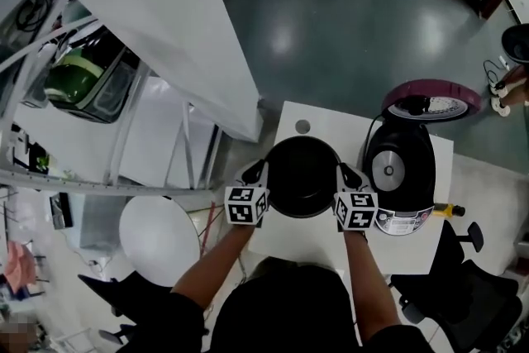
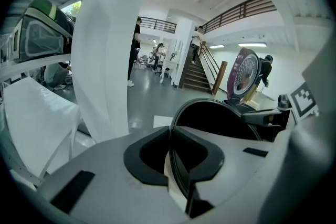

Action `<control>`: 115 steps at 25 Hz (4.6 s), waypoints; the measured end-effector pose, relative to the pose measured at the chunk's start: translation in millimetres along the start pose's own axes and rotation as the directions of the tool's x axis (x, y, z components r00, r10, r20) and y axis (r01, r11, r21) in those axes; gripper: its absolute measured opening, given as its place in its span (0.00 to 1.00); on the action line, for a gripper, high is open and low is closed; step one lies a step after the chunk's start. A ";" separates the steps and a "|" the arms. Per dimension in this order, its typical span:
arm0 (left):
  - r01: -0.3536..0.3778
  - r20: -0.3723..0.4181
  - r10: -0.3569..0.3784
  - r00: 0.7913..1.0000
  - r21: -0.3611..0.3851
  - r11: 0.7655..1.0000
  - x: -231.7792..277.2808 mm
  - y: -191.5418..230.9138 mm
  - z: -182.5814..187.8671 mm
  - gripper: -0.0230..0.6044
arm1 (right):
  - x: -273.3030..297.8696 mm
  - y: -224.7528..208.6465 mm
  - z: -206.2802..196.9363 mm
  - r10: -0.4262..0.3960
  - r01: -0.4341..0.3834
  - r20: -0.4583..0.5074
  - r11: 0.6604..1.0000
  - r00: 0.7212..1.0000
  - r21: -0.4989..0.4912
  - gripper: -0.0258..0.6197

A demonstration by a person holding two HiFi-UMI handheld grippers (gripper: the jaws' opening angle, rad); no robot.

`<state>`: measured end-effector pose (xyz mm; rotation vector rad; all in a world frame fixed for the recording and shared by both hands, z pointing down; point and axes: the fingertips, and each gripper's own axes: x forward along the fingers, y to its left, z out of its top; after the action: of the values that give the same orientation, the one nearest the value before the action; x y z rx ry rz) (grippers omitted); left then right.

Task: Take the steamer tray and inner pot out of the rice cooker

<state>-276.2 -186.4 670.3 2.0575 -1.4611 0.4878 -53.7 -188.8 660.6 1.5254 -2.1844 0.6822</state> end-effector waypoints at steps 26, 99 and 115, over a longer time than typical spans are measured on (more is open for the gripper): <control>-0.027 -0.122 0.023 0.992 -0.028 0.999 55.8 19.7 -29.1 0.08 | 45.4 -16.3 -45.8 -0.026 0.033 -0.117 0.998 0.993 0.059 0.08; 0.132 0.397 -0.176 0.901 0.135 0.982 -350.3 -433.6 -191.9 0.04 | -572.9 -142.1 -161.7 0.027 -0.002 0.402 0.998 0.915 -0.061 0.04; 0.097 0.466 -0.153 0.872 0.141 0.985 -388.9 -410.0 -201.6 0.04 | -599.9 -148.0 -194.6 -0.058 0.094 0.382 0.993 0.922 -0.074 0.04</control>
<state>-16.7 327.9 502.1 2.4663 -1.5774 0.0011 292.6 335.1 501.7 1.8045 -2.3728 0.2706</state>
